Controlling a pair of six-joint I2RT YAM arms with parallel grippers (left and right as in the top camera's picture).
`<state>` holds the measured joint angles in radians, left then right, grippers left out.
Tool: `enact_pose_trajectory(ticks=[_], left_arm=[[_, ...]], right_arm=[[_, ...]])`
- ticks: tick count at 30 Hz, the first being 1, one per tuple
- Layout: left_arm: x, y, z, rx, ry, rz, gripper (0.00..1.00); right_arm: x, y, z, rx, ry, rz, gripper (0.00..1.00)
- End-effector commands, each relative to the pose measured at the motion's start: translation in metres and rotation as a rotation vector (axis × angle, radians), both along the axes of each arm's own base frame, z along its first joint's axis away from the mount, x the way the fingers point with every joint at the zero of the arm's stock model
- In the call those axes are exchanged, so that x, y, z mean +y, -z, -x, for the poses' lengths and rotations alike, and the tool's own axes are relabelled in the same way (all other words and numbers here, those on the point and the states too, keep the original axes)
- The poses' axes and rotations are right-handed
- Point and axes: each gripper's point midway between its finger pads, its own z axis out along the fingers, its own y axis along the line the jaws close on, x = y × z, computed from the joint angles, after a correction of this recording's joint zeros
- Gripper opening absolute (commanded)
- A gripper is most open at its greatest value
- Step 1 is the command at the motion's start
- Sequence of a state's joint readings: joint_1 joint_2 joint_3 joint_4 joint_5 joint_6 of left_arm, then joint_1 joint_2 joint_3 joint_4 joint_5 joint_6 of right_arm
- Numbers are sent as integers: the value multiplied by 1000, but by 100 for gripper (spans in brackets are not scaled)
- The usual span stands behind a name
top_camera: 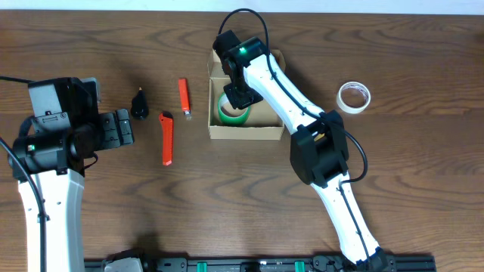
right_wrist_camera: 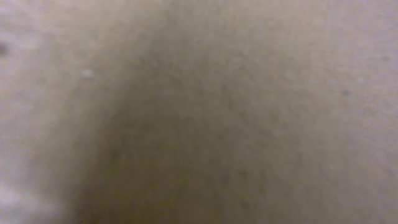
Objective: Pack container
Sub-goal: 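Carry the green tape with the right gripper into the box and release, then move the right gripper to the white masking tape and grasp it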
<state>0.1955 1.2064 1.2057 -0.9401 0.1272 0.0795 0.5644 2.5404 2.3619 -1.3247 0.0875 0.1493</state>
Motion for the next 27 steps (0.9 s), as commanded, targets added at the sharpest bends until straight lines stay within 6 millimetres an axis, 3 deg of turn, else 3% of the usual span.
enact_pose_trajectory(ticks=[1,5,10,15,17,20,22,27], left_arm=[[3,-7,-1,-13,1,-14,95],[3,-7,-1,-13,1,-14,95],[3,-7,-1,-13,1,-14,95],[3,-7,-1,-13,1,-14,95],[3,-7,-1,-13,1,-14,95],[3,-7,-1,-13,1,-14,95],[3,-7,-1,-13,1,-14,95],[3,-7,-1,-13,1,-14,95]], right_arm=[[2,-53,-7,-98,-7,-45,24],[-9,-111,-8,-205,-2,-64,30],[-35,-163,-11,-298,47,-95,34],[-95,-196,-22,-350,165,-89,41],[-131,-205,-31,-371,241,-84,45],[-193,-208,-42,-382,399,-71,50],[-232,-198,-45,-362,506,-58,52],[-303,-142,-31,-238,694,-4,57]])
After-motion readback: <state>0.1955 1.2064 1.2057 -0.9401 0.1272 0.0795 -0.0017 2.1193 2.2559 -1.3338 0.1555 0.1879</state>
